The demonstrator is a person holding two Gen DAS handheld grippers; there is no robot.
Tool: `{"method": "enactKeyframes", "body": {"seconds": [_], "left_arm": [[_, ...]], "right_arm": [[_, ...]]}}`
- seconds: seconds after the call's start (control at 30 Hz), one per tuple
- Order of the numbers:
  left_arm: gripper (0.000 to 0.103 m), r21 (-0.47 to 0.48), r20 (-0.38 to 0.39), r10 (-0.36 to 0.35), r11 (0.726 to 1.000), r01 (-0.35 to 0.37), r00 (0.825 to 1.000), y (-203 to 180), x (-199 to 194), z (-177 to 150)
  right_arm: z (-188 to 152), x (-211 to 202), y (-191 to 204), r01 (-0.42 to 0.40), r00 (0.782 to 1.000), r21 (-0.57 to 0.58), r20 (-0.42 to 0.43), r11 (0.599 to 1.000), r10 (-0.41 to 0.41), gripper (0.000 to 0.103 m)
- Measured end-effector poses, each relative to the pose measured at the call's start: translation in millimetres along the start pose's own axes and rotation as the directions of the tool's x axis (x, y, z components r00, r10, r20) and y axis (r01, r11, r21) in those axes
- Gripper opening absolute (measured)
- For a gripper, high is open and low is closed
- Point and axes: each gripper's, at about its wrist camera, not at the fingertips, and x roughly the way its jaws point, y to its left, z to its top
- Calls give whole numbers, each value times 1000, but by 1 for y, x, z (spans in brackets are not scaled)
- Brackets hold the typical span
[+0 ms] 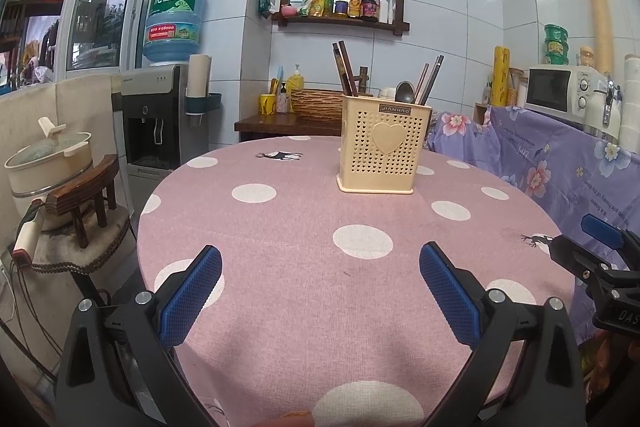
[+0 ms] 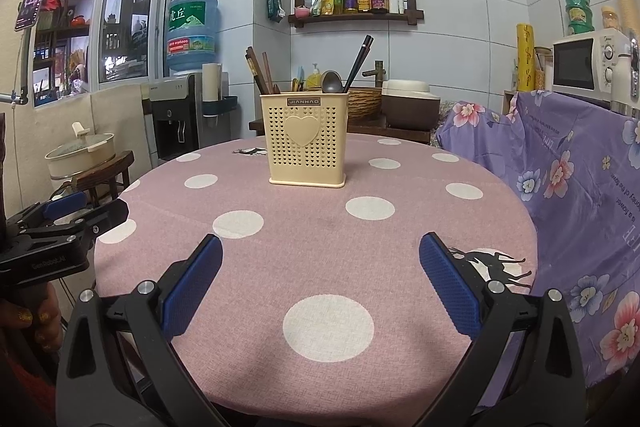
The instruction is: Organize utensils
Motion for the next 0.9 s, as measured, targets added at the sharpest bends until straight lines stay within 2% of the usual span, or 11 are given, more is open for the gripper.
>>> {"method": "enactKeyframes", "body": {"seconds": [0.9], "left_arm": [[98,3,5,2,1000,-2,1000,-2,0,1]], "right_arm": [[0,0,0,1,1000,5,0,1000,-1,97]]}}
